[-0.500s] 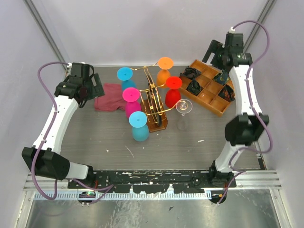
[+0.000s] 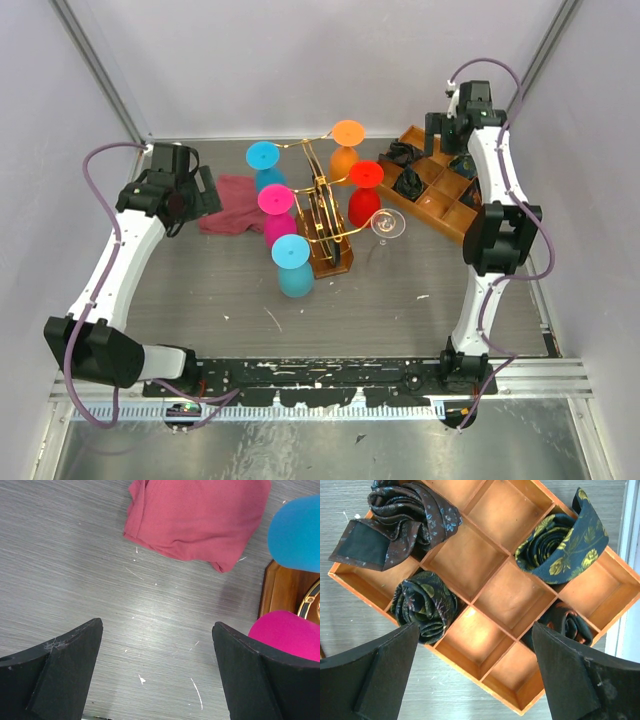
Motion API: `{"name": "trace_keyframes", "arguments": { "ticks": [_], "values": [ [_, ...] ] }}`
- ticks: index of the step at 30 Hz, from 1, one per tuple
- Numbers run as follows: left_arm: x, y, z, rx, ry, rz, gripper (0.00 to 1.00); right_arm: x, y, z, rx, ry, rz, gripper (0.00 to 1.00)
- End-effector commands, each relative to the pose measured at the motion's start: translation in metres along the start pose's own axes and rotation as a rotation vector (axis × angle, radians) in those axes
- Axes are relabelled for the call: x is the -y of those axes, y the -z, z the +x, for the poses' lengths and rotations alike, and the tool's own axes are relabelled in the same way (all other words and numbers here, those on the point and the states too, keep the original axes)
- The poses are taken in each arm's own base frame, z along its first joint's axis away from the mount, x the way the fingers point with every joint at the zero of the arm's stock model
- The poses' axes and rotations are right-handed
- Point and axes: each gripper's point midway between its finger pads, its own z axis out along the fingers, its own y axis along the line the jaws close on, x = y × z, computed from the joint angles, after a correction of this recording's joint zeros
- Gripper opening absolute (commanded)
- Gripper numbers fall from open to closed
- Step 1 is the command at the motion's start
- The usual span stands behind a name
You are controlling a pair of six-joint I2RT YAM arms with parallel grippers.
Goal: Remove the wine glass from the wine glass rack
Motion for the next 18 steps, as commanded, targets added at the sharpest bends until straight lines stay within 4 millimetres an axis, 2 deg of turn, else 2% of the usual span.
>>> {"name": "trace_keyframes", "arguments": {
  "ticks": [1, 4, 8, 13, 18],
  "values": [
    [0.005, 0.006, -0.001, 0.012, 0.024, 0.038, 0.98, 0.001, -0.026, -0.005, 0.03, 0.07, -0.038, 1.0],
    [0.003, 0.006, 0.002, 0.005, 0.028, 0.034, 0.98, -0.002, -0.049, 0.015, -0.025, 0.059, -0.051, 1.0],
    [0.001, 0.004, 0.009, -0.005, 0.03, 0.028, 0.98, -0.007, -0.065, 0.031, -0.074, 0.038, -0.074, 1.0],
    [-0.001, -0.004, 0.016, -0.03, 0.033, 0.013, 0.98, -0.002, -0.088, 0.063, -0.166, 0.007, -0.038, 1.0],
    [0.002, -0.019, 0.028, -0.087, 0.043, 0.0, 0.98, 0.008, -0.106, 0.09, -0.283, -0.206, 0.084, 1.0]
  ]
}}
